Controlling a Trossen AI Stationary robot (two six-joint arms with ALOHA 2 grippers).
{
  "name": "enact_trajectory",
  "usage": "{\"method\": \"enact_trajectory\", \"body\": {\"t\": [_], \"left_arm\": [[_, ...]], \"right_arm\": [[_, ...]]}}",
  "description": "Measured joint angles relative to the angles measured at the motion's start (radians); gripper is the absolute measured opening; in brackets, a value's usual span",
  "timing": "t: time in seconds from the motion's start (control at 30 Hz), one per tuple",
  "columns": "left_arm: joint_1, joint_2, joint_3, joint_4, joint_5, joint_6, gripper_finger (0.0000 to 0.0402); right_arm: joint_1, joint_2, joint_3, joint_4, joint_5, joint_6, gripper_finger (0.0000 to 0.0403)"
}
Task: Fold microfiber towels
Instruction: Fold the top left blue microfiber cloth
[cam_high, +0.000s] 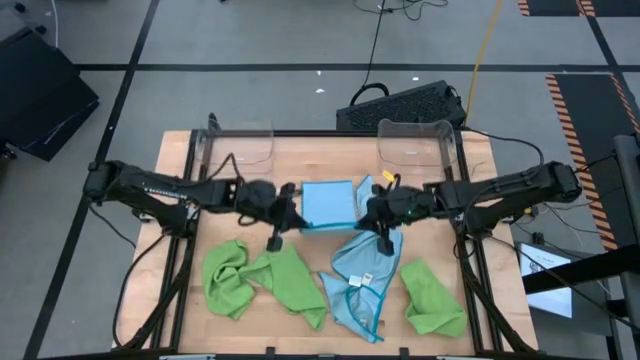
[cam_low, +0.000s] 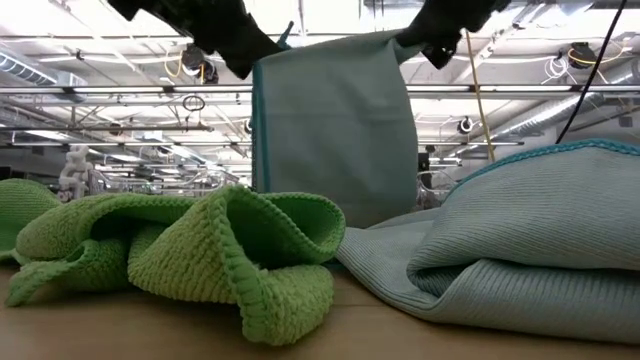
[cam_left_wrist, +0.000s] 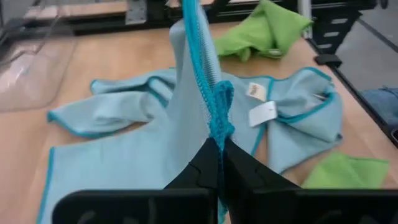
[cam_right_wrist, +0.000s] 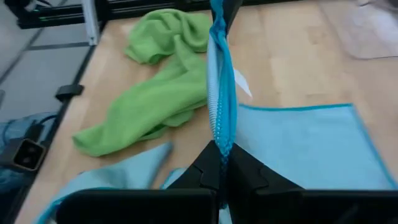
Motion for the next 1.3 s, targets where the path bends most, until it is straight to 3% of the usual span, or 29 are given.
{"method": "enact_trajectory", "body": {"t": [0.27,0.37,0.83,1.07,1.3], "left_arm": [[-0.06,0.0,-0.025,0.034,-0.339,0.021,0.001],[-0.029,0.007,-0.025,0.036,-0.39,0.041,0.0012],[0.168,0.188,-0.025,0.099,-0.338,0.055,0.0006],[0.213,0.217,-0.026,0.105,-0.336,0.065,0.0018],[0.243,0.302,-0.026,0.153,-0.335,0.087,0.0005]], "right_arm": [[-0.008,-0.002,-0.089,0.123,0.146,-0.018,0.0003],[-0.05,-0.002,-0.093,0.123,0.174,-0.044,0.0003],[-0.262,0.138,-0.095,0.095,0.129,-0.132,0.0004],[-0.322,0.214,-0.095,0.116,0.12,-0.159,0.0004],[-0.353,0.253,-0.094,0.147,0.118,-0.162,0.0004]]}}
